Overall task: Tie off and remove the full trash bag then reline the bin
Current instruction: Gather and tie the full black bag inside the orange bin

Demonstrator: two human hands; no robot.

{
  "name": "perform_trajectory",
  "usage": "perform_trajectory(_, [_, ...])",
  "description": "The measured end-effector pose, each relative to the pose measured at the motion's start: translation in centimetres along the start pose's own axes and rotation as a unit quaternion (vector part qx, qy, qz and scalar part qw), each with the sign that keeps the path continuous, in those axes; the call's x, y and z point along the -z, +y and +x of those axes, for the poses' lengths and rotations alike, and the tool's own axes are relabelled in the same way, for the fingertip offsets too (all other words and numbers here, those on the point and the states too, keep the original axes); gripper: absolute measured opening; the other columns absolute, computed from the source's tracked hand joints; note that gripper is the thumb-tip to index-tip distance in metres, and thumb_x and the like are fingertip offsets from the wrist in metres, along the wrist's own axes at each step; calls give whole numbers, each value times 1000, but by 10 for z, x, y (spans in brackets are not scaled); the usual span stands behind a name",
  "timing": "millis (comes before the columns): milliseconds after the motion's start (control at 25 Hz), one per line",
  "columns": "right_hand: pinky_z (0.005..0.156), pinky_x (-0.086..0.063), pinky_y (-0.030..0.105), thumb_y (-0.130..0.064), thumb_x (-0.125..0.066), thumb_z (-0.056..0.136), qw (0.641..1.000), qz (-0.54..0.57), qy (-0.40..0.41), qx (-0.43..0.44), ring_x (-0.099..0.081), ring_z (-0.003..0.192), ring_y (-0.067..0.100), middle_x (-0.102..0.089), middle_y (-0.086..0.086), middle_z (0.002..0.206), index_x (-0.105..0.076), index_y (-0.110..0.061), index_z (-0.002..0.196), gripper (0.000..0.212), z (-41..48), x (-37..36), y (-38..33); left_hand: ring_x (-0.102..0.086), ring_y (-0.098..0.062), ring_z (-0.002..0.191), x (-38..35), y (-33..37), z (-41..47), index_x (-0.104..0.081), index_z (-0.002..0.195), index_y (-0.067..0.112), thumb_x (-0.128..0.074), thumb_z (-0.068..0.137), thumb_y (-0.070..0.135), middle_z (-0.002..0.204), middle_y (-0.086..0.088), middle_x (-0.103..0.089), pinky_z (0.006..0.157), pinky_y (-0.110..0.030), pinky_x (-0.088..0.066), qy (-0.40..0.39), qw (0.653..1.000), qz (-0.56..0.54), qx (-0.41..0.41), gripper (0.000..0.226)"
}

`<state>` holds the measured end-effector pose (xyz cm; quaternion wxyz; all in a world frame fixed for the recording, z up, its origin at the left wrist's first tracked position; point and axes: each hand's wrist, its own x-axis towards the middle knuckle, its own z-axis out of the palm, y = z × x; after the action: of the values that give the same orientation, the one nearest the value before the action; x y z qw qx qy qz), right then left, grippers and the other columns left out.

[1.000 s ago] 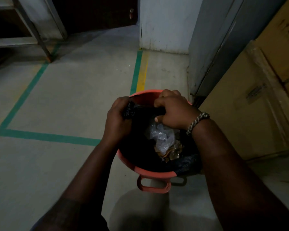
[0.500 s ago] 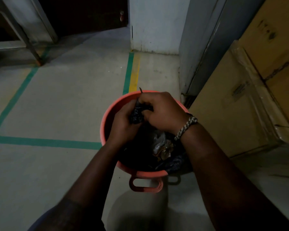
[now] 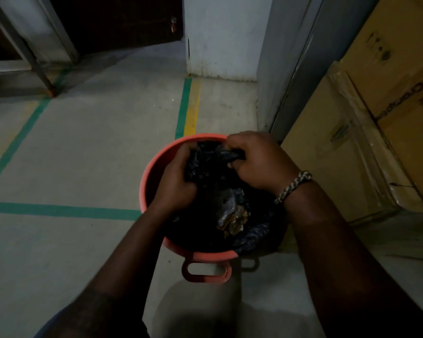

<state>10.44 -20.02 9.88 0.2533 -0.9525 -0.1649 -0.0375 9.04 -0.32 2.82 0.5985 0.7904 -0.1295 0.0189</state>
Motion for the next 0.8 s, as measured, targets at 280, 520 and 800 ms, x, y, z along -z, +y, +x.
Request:
perform_trajectory(280, [65,-44,24,-16,-75,72,998,55,-3,13,-59,70,8,-62,-9,73,-66,-24,86,18,-3,-15,-11,-67,0,95,-10,-6,2,-70,107,28,-71,82,7,100,10,-76,82,-36,-55,14,999,26,-35,32])
perform_trajectory(520, [71,-49,30,-27,-79,78,996,63,-23,-64,-60,75,6,-62,-11,79,-62,-25,76,17,-18,-2,40,-69,3,89,-4,-1,8,-69,105,17,-64,80,-15,92,12,-76,80,-14,-49,50,997,-49,35,40])
perform_trajectory(800, [79,-54,28,-11,-76,76,993,96,71,1,-66,83,9,-71,-9,86,-70,-25,85,17,-9,-15,12,-55,-17,134,-17,-4,9,-52,143,27,-72,81,3,142,0,-59,114,-38,-43,-79,994,-73,-2,69])
